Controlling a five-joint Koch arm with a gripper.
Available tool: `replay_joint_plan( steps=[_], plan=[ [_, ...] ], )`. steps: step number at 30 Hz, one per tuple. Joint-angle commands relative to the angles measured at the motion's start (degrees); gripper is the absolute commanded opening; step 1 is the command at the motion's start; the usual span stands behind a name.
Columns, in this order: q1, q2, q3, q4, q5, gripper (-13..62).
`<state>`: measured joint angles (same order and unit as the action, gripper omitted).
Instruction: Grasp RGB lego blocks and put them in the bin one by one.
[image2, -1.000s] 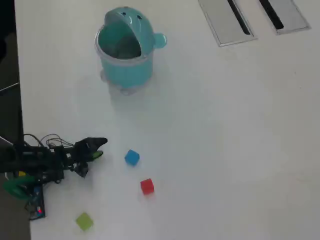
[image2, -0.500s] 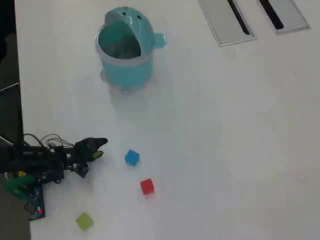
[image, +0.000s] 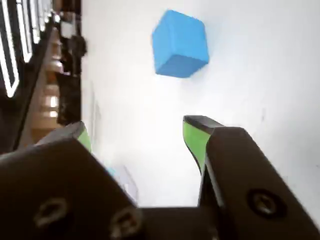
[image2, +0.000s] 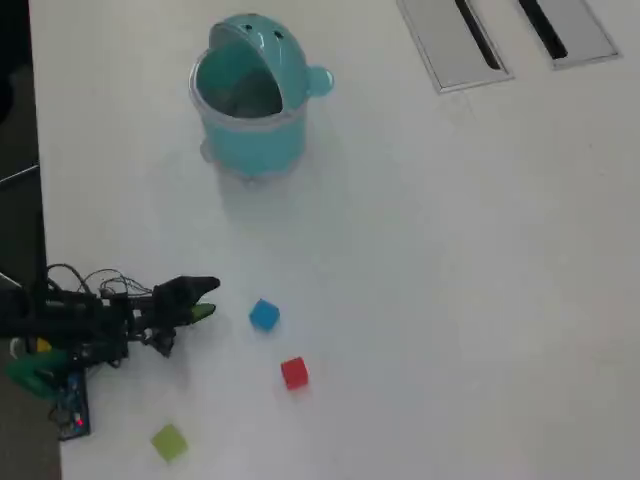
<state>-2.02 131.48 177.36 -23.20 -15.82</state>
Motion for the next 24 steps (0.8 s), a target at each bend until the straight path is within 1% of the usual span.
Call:
replay_joint_plan(
  steps=[1,2,3,5,7,10,11,14,15,24],
  plan=[
    [0.2,3.3,4.0,-7.9,-0.6,33.7],
    [-1.1,3.3,4.0,-15.6,-0.3,32.9],
    [-1.4,3.3,4.2,-17.8,-0.4,32.9],
    [-1.8,3.3,4.2,-20.7,-1.2,32.9],
    [-2.2,3.3,4.1,-23.3,-6.7,32.9],
    [-3.1,3.3,2.2,-23.5,-7.4,32.9],
    [-3.0,3.3,1.8,-22.7,-10.1,33.0],
    [-2.0,3.3,1.1,-22.1,-26.1,32.9],
    [-1.7,3.2,0.5,-22.1,-29.4,32.9],
    [6.9,3.2,-11.3,-10.4,-53.5,32.9]
  ],
)
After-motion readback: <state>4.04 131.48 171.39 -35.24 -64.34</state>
